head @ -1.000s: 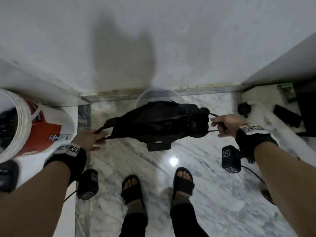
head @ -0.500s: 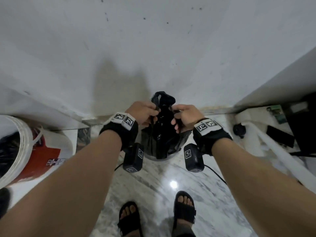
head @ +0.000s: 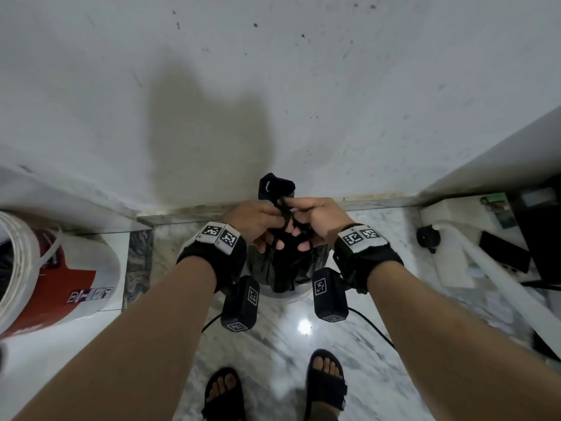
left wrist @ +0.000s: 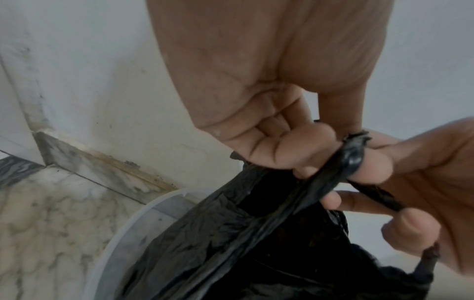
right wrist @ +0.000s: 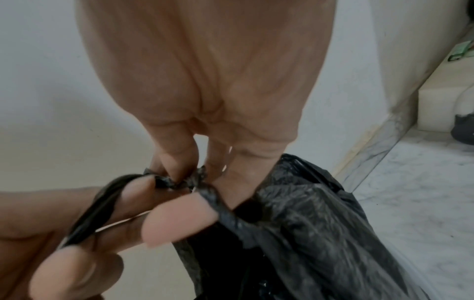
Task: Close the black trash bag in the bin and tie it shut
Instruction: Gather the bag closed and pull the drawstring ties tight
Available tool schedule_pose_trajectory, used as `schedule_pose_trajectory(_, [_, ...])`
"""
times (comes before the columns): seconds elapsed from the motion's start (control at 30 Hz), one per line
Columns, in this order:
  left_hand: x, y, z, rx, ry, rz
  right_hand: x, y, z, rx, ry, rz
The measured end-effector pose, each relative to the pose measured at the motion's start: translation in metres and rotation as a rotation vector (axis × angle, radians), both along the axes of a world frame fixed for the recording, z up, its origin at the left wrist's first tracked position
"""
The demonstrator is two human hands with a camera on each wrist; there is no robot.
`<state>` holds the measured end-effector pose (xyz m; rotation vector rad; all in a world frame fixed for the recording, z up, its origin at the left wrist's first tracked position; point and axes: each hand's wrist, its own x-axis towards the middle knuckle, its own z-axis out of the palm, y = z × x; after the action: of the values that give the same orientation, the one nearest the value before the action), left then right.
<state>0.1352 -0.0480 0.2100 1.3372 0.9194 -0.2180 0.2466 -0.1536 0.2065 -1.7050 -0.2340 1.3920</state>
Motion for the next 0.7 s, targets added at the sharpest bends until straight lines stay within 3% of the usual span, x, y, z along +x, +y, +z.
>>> schedule_pose_trajectory(0.2, [0.008, 0.0, -0.015, -0.045, -0.011, 0.14, 0.003, 0.007, -0.003, 0.062, 0.179, -0.007])
schedule_pose_trajectory(0.47, [0.019, 0.016, -0.027, 0.11, 0.045, 0.098, 0.02, 0.018, -0.016, -0.129, -0.171, 0.246])
schedule_pose_trajectory(0.6, [0.015, 0.032, -0.037, 0.166, 0.056, 0.168, 0.029, 0.016, -0.023, -0.07, -0.108, 0.048])
schedule_pose_trajectory(0.7, [0.013, 0.041, -0.043, 0.183, 0.064, 0.152, 0.029, 0.011, -0.031, -0.052, -0.016, 0.019])
